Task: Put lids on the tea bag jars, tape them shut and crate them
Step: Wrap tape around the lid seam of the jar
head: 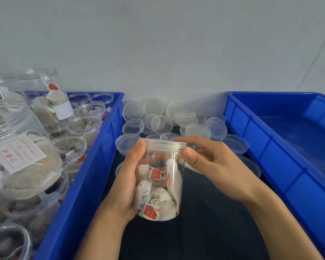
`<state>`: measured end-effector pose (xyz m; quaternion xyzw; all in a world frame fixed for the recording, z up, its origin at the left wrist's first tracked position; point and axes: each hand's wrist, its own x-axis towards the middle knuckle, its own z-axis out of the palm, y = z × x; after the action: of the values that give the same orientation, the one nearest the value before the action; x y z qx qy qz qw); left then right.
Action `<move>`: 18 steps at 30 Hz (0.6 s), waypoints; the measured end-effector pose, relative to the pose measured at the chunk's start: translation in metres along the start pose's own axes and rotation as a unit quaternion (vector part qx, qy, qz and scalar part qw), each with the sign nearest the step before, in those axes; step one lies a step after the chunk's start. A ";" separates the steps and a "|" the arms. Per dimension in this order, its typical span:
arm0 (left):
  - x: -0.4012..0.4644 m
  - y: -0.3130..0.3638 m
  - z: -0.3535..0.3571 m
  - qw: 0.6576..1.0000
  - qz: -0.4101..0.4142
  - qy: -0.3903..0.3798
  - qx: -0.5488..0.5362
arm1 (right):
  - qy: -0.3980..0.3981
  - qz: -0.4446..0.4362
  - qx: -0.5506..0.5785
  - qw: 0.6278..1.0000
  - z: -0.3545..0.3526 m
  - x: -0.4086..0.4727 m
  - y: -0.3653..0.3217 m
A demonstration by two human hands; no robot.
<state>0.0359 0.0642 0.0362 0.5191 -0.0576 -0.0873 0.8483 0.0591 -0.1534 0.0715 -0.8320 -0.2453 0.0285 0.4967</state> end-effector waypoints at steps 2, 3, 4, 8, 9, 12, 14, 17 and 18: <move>0.000 -0.002 0.001 1.000 -0.001 -0.007 -0.022 | -0.023 -0.007 0.030 0.999 -0.002 0.000 -0.002; 0.000 -0.002 0.003 0.999 -0.005 -0.011 -0.042 | -0.038 -0.013 0.054 0.998 -0.001 -0.001 -0.004; 0.000 -0.001 0.004 0.998 -0.013 -0.022 -0.063 | -0.052 -0.019 0.080 0.995 -0.001 -0.002 -0.006; -0.006 0.007 0.011 0.970 -0.038 -0.140 -0.195 | -0.076 -0.027 0.137 0.987 -0.003 -0.004 -0.011; -0.006 0.010 0.015 0.969 -0.033 -0.154 -0.188 | -0.082 -0.030 0.141 0.986 -0.005 -0.004 -0.012; -0.005 0.007 0.015 0.972 -0.053 -0.162 -0.162 | -0.092 -0.033 0.121 0.988 -0.009 -0.008 -0.016; -0.008 0.009 0.005 0.972 -0.038 -0.152 -0.174 | -0.089 -0.029 0.082 0.992 -0.013 -0.009 -0.018; 0.000 0.007 -0.002 0.971 -0.086 -0.167 -0.149 | -0.096 -0.013 0.050 0.994 -0.018 -0.010 -0.015; 0.003 0.002 -0.005 0.962 -0.087 -0.210 -0.148 | -0.094 -0.008 0.038 0.995 -0.020 -0.011 -0.015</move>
<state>0.0403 0.0690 0.0360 0.3609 -0.1756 -0.2758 0.8734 0.0494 -0.1688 0.0925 -0.8042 -0.2964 0.1122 0.5028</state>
